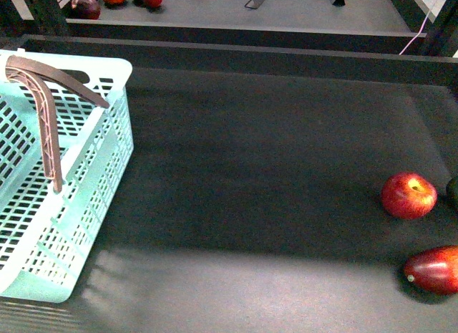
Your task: Pick apple with right arm and hold basket with left
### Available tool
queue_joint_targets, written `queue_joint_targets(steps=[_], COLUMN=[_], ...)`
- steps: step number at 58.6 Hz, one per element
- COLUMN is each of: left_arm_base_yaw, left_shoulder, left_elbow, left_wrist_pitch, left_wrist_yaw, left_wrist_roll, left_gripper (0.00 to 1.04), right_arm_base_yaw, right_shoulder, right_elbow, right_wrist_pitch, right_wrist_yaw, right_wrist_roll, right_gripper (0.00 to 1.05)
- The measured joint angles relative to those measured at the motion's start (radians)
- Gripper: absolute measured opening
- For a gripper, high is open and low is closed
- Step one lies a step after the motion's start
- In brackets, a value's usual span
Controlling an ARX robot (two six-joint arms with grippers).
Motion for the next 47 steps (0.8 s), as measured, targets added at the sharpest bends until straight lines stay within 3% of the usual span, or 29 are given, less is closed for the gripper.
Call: queue_joint_targets(steps=[40,41,47], left_arm_base_yaw=[0.000,-0.004,-0.131], left_shoulder=[0.000,0.004,0.209], left_elbow=[0.000,0.002,0.130], left_wrist_pitch=[0.000,-0.007,-0.303], left_wrist_yaw=[-0.001,-0.014,-0.339], left_wrist_roll=[0.000,-0.004,-0.241], left_gripper=[0.98,0.98,0.98], right_arm_base_yaw=[0.000,0.000,0.000], right_shoulder=[0.000,0.000,0.000], right_elbow=[0.000,0.000,0.000], right_wrist_pitch=[0.000,0.000,0.000], right_wrist_yaw=[0.000,0.000,0.002], right_wrist_roll=[0.000,0.000,0.000], right_gripper=[0.96,0.96,0.96])
